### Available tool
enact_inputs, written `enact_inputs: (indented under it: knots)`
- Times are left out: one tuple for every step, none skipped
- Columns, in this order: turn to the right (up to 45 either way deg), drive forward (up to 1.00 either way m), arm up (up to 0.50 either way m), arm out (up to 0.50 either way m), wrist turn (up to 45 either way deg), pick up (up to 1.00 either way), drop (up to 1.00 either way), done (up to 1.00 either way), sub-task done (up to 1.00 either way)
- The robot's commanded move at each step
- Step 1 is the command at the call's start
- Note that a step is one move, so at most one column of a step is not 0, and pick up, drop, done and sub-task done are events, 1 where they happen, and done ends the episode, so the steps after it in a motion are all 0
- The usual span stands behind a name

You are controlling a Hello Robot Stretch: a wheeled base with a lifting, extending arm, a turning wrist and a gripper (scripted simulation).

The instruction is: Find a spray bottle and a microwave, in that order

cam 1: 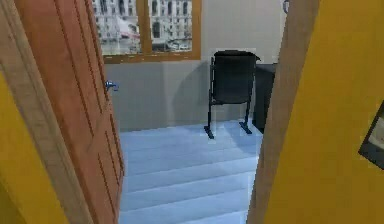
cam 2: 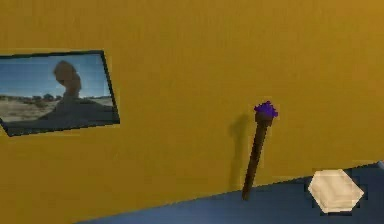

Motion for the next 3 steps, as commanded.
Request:
enact_inputs:
  knots:
    - [0.0,0.9,0.0,0.0,0.0,0.0,0.0,0.0,0.0]
    - [45.0,0.0,0.0,0.0,0.0,0.0,0.0,0.0,0.0]
    - [3.0,0.0,0.0,0.0,0.0,0.0,0.0,0.0,0.0]
